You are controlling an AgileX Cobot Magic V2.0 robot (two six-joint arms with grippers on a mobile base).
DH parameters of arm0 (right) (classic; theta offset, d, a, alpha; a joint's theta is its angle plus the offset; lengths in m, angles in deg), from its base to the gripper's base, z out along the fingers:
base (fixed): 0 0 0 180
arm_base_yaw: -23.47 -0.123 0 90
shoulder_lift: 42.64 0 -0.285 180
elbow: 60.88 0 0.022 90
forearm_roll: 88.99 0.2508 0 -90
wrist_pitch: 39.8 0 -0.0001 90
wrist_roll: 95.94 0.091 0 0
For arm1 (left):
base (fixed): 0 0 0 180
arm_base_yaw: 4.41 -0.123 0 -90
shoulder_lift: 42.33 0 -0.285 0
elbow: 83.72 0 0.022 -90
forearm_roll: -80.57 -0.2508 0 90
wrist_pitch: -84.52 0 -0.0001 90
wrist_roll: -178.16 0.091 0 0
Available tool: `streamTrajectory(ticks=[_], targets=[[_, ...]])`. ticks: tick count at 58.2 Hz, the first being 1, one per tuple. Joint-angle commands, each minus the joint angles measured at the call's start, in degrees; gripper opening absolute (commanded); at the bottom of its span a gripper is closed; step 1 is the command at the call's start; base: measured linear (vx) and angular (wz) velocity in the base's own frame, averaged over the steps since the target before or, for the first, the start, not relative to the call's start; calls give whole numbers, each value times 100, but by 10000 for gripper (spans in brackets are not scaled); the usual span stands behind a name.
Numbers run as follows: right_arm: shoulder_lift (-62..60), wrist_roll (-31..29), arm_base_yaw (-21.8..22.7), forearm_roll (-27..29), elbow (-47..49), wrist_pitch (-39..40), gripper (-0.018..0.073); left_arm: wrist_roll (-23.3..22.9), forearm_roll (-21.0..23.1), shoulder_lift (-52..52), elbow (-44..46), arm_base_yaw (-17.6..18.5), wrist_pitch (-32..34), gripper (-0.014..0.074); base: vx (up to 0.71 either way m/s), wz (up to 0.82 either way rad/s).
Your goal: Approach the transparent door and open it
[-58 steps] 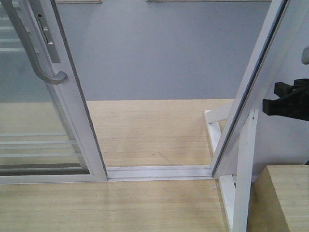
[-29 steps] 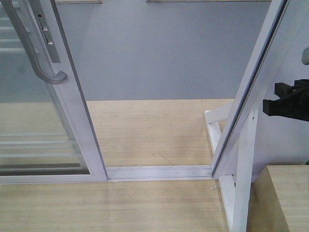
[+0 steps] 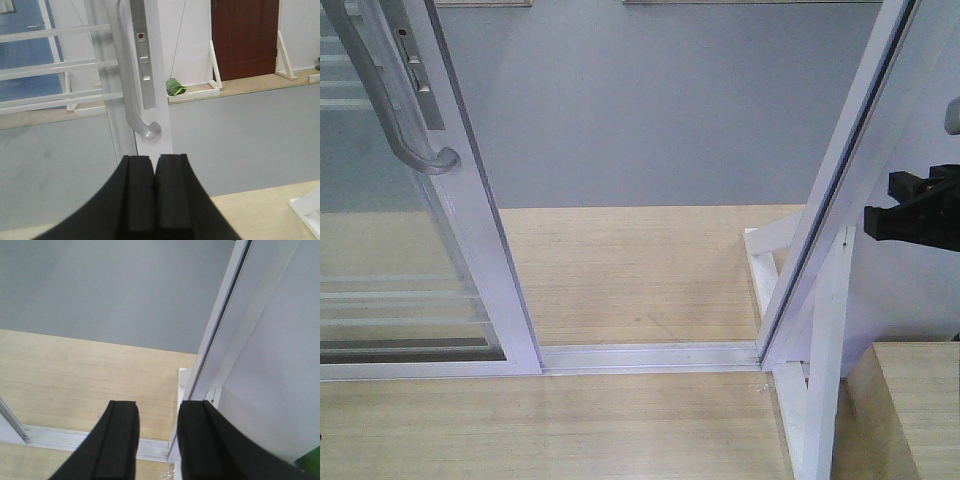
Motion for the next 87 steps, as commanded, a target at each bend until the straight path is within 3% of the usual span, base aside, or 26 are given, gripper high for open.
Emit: streamTrajectory(ticks=[1,19,33,46,52,60,63,70,80,87], targets=[[-64,-41,29,-133,173,334,289,-32,10,72,-156,28,440,-6,0,0],[-164,-41,29,-15,173,341,289,-32,10,72,-156,28,440,-6,0,0],[-1243,-41,44,1604,173,397,287,-32,10,72,-156,28,440,-6,0,0],[-2262,-104,827,1597,173,426,214,-32,10,72,-156,28,440,-6,0,0],[-2619,-670,1362,1692,173,407,146,-32,10,72,-156,23,440,-6,0,0],[-2995,-2064,1909,2395,173,341,32,-32,10,72,-156,23,440,-6,0,0],[-3098,-2618,2004,2663,173,326,-10,-32,10,72,-156,23,440,-6,0,0],[-3353,-3661,2049,2918,173,223,-10,-32,10,72,-156,23,440,-6,0,0],[-3863,-3622,2049,2918,-419,224,-10,-32,10,72,-156,23,440,-6,0,0],[-4473,-3447,2049,2864,-1432,1017,-8,-32,10,72,-156,23,440,-6,0,0]])
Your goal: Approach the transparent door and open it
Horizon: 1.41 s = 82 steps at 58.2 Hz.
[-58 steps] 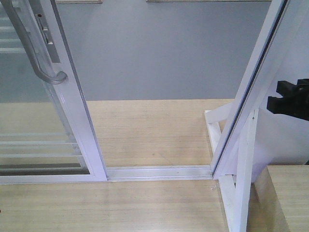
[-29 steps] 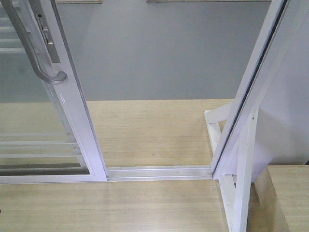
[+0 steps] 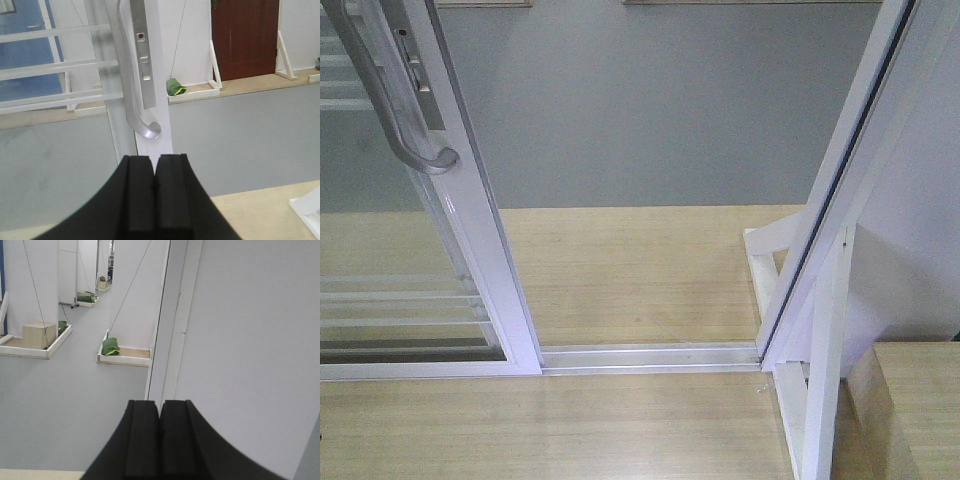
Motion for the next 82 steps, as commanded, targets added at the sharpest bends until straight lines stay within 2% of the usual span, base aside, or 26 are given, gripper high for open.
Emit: streamTrajectory(ticks=[1,11,27,38,58,82], targets=[[-327,72,44,-67,-510,1121,-8,-32,10,72,-156,23,443,-6,0,0],[-1057,33,44,-164,-1761,2309,-8,-32,10,72,-156,23,443,-6,0,0],[-1349,33,44,-146,-3059,3450,-8,-27,10,72,-156,23,443,-6,0,0],[-1349,33,44,34,-3050,2795,-8,-27,10,72,-156,23,443,-6,0,0],[-1349,33,44,42,-3050,1581,-8,-27,10,72,-156,23,443,-6,0,0],[-1349,33,44,42,-3050,1458,-8,-27,10,72,-156,23,443,-6,0,0]])
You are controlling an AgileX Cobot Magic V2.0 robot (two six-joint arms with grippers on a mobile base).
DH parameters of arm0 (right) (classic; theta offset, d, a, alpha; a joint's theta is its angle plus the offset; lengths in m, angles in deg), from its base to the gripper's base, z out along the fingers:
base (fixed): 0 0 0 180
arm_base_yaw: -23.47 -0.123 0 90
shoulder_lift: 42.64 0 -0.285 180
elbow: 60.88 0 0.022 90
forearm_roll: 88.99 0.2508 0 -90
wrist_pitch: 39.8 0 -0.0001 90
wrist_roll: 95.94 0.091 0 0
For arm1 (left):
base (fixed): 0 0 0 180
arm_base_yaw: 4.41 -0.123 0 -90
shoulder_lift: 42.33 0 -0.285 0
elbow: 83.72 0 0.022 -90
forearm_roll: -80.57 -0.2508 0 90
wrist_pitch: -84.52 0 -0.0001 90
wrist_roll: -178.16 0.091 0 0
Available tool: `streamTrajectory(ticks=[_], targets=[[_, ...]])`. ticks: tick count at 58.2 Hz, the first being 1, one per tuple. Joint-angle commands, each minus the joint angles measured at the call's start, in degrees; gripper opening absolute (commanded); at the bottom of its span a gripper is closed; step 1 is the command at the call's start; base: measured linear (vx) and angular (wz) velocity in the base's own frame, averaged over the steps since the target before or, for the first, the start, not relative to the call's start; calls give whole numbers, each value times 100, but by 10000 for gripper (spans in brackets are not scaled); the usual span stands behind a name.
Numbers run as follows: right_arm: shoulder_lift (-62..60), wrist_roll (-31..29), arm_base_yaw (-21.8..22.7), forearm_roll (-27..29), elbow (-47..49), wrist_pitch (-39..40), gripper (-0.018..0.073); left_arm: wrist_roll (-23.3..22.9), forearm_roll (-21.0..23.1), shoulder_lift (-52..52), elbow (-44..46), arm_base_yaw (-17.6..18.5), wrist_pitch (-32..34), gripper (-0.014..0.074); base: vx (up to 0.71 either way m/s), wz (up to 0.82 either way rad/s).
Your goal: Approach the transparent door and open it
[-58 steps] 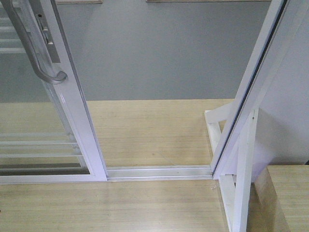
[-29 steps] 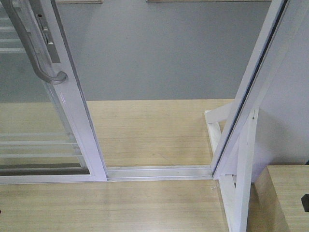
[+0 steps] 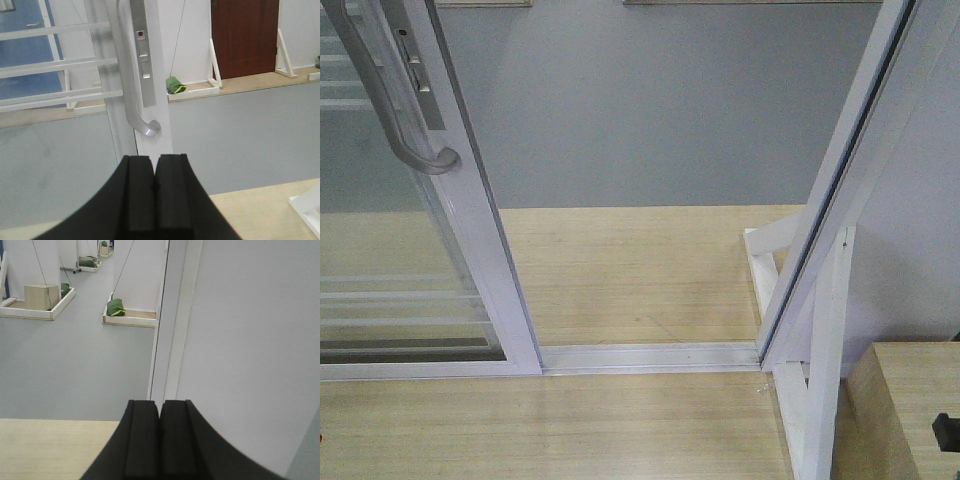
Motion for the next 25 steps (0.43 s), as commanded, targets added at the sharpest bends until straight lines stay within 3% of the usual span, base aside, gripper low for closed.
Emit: streamTrajectory(ticks=[1,25], targets=[[-84,-22,44,-1,-82,453,-8,-27,10,72,-156,23,482,-6,0,0],[-84,-22,44,-1,-82,453,-8,-27,10,72,-156,23,482,-6,0,0]])
